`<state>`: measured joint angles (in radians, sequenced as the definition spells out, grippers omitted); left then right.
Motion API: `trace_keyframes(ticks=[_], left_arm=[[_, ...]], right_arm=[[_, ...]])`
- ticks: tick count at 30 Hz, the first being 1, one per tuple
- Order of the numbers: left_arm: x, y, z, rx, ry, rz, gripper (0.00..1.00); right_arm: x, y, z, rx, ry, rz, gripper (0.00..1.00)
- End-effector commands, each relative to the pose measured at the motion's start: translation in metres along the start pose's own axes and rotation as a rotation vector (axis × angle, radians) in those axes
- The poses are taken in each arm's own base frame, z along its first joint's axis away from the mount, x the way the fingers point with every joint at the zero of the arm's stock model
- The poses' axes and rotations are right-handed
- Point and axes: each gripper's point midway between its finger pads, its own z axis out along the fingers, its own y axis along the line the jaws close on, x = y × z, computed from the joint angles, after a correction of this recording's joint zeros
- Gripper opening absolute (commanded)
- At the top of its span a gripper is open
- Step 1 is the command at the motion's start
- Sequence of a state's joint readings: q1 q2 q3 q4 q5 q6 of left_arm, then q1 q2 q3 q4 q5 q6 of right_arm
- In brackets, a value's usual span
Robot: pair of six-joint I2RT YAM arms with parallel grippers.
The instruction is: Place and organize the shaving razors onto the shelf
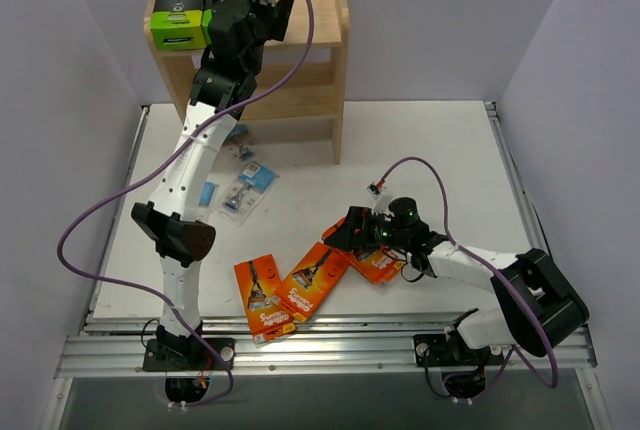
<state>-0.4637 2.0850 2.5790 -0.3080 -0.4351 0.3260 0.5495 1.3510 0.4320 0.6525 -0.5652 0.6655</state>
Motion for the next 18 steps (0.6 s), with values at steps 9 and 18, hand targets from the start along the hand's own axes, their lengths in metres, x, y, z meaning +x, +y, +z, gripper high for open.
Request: trace_keyframes(ticks=[9,18], left_arm=[[-0.125,0.029,-0.083,0.094,-0.248,-0.165,0.94],[-0.117,0.075,-0.165,0.057,-0.226,-0.25,0.94]], right_arm=[[0.009,0.002,-0.007,0.016,0.048,0.024,1.0],[-0.004,0.008,-0.011,0.053,0.02,0.006,1.0]])
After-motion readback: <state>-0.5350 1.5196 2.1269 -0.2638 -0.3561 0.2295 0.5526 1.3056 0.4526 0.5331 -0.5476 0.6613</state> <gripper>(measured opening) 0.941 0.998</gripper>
